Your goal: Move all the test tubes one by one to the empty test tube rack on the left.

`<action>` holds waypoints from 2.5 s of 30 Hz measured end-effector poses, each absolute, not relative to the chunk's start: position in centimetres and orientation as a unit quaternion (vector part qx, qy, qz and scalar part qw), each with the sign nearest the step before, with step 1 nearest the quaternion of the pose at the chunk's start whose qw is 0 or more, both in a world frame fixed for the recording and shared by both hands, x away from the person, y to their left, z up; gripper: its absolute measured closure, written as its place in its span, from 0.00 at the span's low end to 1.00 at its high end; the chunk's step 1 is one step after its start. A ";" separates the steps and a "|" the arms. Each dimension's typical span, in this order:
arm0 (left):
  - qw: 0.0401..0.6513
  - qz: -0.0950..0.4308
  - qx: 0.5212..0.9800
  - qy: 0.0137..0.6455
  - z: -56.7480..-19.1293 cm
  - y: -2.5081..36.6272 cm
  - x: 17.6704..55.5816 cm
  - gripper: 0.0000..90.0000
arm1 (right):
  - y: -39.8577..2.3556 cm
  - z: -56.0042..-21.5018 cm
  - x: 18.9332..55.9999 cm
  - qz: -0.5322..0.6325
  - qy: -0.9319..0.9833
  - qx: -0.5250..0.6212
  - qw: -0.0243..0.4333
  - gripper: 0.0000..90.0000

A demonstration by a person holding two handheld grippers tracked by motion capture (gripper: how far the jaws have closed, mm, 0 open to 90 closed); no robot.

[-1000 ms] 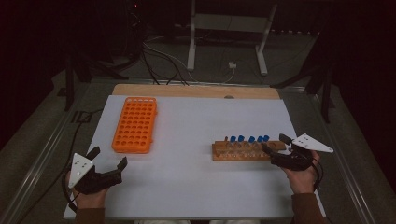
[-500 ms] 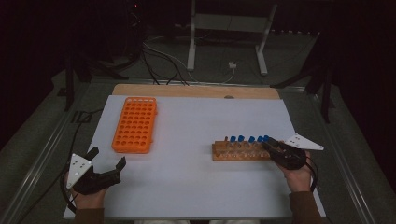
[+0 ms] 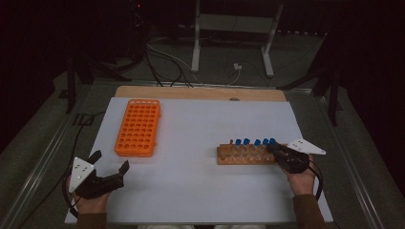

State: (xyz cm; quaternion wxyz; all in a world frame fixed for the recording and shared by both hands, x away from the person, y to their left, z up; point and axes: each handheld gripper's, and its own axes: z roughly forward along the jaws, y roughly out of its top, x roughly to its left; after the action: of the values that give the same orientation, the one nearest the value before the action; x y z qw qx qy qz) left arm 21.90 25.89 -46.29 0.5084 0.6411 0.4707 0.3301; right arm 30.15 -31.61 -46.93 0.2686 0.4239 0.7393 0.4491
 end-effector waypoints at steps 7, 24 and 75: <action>0.508 0.329 0.641 0.472 -46.3 25.9 21.9 0.01 | -31.6 -46.8 30.0 0.456 0.736 0.424 0.264 0.86; 0.507 0.323 0.649 0.467 -46.4 25.7 22.1 0.01 | -32.3 -44.2 29.2 0.485 0.716 0.422 0.271 0.86; 0.554 0.229 0.723 0.342 -43.0 15.3 26.4 0.01 | -24.4 -39.7 28.2 0.537 0.755 0.323 0.194 0.86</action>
State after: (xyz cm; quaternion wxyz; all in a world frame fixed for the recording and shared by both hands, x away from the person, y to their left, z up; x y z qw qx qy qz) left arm 26.35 15.31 -43.02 0.5542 0.7235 0.3423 0.2288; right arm 28.18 -24.41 -39.69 0.1943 0.3227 0.7545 0.5374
